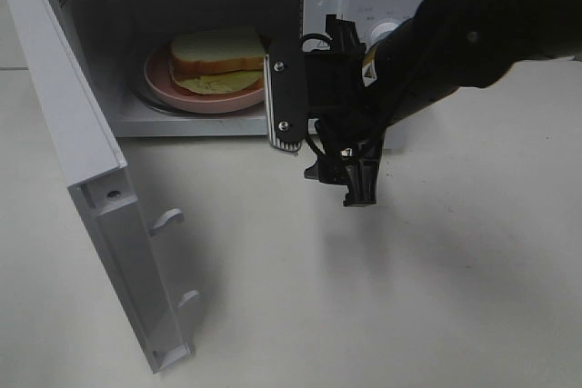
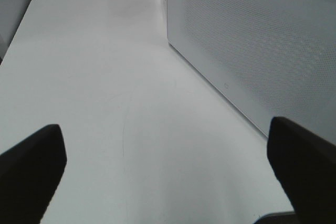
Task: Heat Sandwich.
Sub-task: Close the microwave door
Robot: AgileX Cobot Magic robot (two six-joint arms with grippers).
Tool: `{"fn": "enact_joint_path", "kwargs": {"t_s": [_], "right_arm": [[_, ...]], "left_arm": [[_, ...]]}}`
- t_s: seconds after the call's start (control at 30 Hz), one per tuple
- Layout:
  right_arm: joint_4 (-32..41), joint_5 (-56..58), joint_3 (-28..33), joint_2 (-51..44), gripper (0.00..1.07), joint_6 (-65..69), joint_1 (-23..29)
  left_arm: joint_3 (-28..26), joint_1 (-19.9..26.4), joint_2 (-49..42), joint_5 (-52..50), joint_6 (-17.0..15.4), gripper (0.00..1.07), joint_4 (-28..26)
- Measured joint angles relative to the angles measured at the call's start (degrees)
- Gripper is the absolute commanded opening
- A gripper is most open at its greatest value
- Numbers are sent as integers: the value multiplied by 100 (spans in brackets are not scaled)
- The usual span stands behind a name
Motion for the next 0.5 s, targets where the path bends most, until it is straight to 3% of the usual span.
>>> {"fn": "enact_joint_path", "kwargs": {"t_s": [0.5], "right_arm": [[0,590,1157,-1335,76,2057,0]], "left_arm": [[0,0,0,0,0,101,0]]}}
